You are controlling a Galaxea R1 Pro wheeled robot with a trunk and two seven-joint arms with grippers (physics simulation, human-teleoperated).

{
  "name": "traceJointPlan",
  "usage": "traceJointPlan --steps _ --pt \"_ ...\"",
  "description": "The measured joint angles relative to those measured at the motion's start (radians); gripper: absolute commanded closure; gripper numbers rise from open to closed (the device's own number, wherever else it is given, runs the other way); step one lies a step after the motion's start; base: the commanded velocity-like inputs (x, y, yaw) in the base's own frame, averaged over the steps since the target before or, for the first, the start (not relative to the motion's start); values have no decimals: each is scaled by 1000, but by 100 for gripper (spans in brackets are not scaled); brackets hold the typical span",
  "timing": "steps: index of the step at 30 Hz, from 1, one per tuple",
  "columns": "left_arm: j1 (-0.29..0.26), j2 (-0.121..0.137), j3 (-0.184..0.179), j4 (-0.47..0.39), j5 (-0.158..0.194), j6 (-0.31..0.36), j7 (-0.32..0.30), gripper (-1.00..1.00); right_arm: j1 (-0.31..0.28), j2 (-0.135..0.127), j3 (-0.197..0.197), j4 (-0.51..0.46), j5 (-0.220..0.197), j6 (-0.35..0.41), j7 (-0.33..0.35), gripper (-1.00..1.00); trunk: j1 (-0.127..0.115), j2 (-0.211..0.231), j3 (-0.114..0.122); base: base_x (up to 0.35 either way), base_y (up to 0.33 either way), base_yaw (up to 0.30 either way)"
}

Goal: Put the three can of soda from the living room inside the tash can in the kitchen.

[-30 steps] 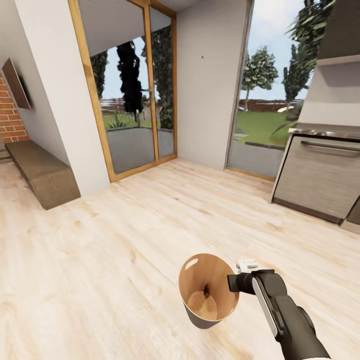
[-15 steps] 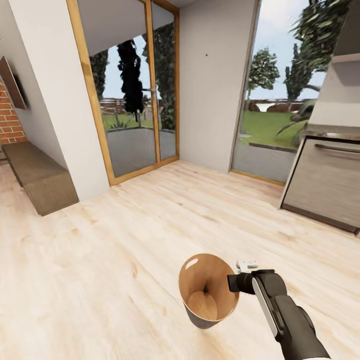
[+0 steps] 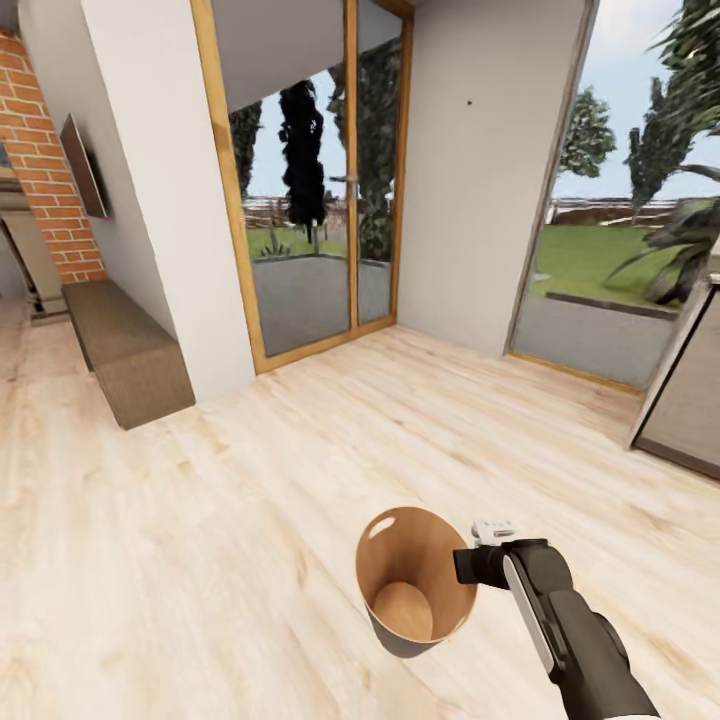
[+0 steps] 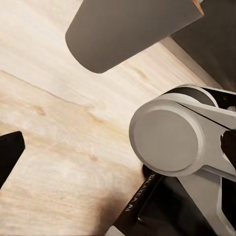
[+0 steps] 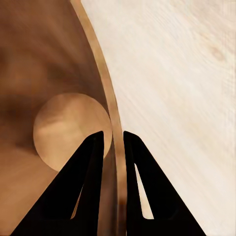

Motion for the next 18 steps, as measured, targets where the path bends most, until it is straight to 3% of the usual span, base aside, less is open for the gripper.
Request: traceJointPlan --steps 18 --pt "0 0 1 0 0 0 0 -100 0 3 1 0 3 0 0 100 0 0 0 311 171 257"
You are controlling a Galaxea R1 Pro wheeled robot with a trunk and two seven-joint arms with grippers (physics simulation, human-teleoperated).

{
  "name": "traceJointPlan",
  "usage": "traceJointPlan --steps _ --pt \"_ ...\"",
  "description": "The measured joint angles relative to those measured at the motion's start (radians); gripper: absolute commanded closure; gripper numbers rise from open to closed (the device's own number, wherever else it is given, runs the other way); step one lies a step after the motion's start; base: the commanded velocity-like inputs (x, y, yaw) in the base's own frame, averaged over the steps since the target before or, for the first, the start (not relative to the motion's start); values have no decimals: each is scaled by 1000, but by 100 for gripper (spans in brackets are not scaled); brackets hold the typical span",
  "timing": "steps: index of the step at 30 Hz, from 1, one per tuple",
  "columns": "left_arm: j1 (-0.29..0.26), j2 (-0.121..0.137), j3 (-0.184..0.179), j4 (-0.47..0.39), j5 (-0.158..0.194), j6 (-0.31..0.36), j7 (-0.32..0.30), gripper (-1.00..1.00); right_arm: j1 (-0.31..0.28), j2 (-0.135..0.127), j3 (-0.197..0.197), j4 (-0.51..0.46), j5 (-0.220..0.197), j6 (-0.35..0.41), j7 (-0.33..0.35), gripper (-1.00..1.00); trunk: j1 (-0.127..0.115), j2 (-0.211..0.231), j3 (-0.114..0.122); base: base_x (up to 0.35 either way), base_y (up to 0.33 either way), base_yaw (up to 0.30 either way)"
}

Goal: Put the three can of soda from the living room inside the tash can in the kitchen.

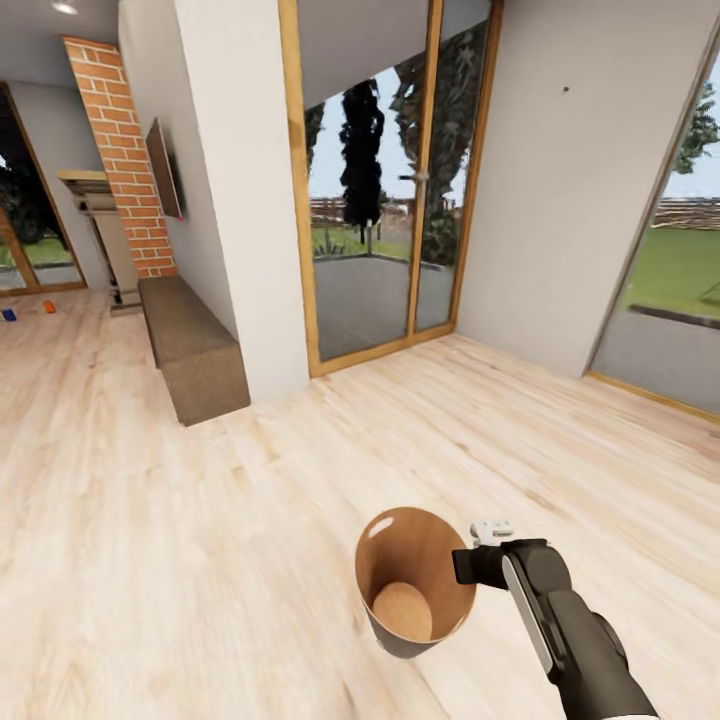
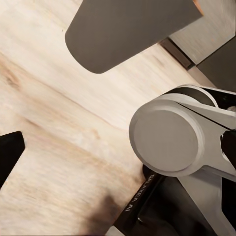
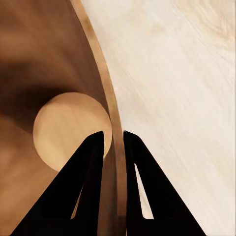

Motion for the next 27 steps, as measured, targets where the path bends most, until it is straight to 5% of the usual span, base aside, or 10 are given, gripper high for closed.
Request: traceJointPlan --steps 27 --pt "0 0 1 0 0 0 0 -100 0 2 0 1 1 0 0 100 0 0 0 292 200 260"
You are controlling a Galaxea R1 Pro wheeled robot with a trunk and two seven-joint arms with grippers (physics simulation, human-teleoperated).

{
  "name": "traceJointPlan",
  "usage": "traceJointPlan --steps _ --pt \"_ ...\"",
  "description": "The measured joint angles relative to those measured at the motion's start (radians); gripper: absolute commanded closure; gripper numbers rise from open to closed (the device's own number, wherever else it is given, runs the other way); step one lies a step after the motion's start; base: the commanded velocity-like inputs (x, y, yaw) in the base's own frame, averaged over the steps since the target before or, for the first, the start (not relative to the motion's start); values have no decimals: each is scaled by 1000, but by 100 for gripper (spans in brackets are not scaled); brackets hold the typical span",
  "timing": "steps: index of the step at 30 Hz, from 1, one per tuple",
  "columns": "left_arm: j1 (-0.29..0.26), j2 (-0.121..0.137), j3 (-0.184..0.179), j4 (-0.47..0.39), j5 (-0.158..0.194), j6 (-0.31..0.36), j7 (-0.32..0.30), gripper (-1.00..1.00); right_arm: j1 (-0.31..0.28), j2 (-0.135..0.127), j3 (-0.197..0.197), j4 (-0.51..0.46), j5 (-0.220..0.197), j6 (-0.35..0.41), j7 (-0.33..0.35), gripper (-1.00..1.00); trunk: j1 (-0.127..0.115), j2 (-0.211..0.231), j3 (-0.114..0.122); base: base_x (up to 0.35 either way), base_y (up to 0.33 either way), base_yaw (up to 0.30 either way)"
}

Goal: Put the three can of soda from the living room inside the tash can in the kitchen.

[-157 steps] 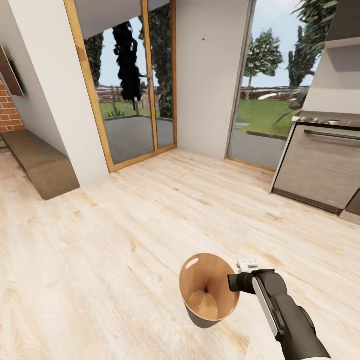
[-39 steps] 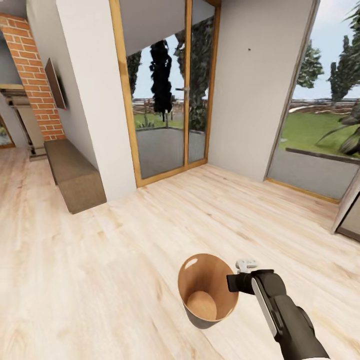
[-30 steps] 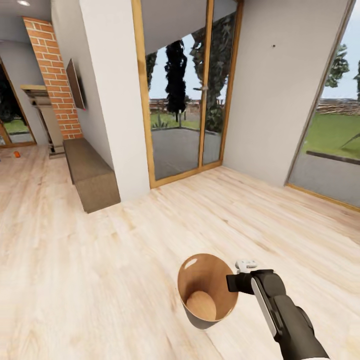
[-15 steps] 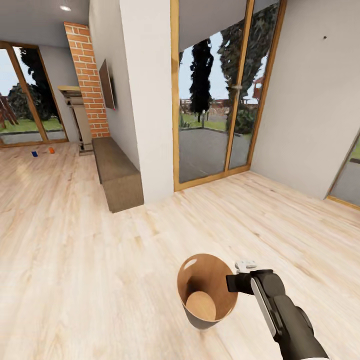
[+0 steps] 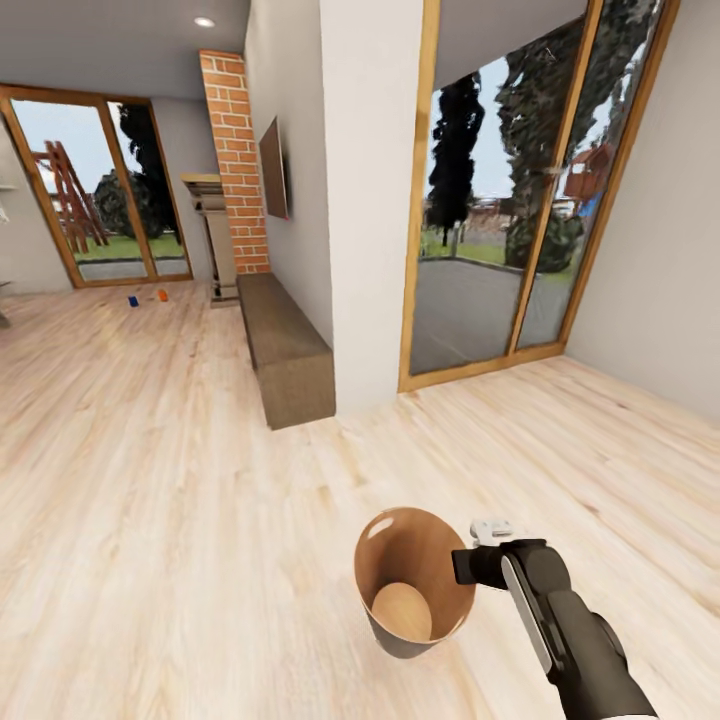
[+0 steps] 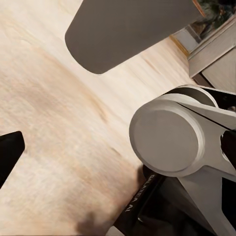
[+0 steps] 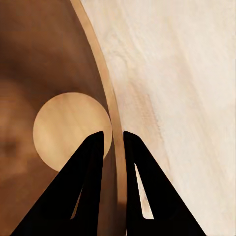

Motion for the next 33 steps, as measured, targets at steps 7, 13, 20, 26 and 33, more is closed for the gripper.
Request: traceJointPlan --steps 7,13,20,26,33 --pt "0 0 1 0 1 0 0 -100 0 0 0 0 2 0 0 100 0 0 0 292 200 260" --pt "0 0 2 1 0 0 0 -100 0 0 0 0 2 0 0 100 0 0 0 291 200 260" --pt "0 3 5 -3 0 1 0 -100 0 0 1 0 1 0 0 100 0 0 0 291 200 260" --pt "0 39 11 -12 3 7 0 -100 0 0 1 0 2 0 0 100 0 0 0 291 200 260" --pt "0 51 14 -128 6 33 2 -100 0 0 0 0 2 0 0 100 0 0 0 292 200 260"
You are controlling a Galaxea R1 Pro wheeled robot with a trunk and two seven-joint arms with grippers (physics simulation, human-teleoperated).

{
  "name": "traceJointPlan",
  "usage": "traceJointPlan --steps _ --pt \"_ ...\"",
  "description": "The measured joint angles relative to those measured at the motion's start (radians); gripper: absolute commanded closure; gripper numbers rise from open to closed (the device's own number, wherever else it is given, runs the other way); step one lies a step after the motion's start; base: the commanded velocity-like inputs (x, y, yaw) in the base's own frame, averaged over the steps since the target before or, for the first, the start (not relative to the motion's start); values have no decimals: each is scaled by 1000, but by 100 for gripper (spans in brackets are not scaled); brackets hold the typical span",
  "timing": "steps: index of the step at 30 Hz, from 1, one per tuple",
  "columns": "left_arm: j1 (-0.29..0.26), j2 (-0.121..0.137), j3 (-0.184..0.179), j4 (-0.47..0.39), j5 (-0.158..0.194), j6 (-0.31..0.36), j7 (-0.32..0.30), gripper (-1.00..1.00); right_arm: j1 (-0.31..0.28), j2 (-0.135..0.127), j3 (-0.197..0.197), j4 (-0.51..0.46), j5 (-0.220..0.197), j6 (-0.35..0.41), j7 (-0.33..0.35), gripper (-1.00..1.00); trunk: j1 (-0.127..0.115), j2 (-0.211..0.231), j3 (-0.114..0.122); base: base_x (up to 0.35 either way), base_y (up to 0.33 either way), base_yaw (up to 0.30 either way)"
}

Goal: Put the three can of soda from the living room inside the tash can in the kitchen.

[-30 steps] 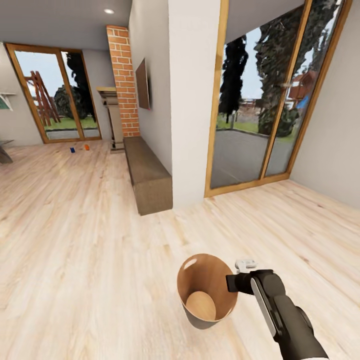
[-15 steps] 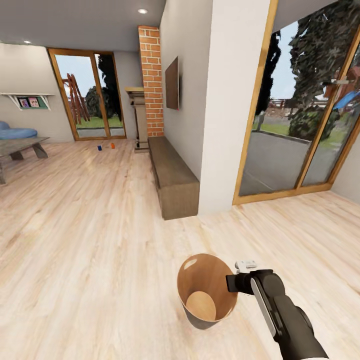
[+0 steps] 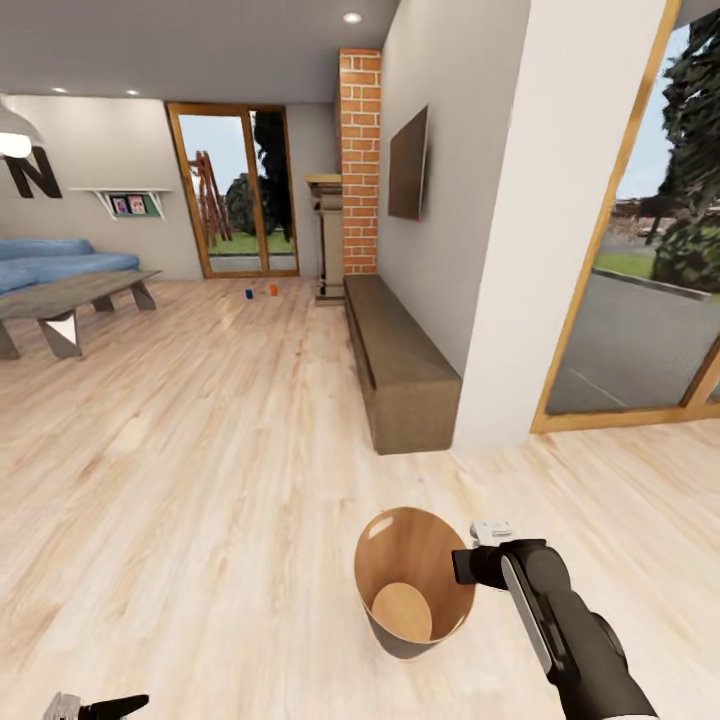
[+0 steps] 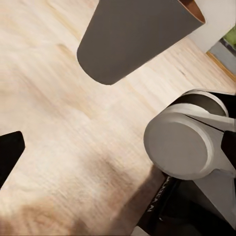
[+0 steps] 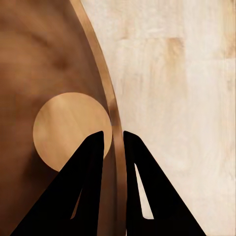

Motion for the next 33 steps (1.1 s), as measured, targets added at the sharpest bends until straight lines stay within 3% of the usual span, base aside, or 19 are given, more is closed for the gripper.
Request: traceJointPlan --steps 6,33 --pt "0 1 -1 -24 1 29 1 -100 0 0 0 0 0 0 0 100 0 0 0 291 200 260" --pt "0 1 0 -20 0 32 2 -100 1 0 1 0 0 0 0 100 0 0 0 293 199 260"
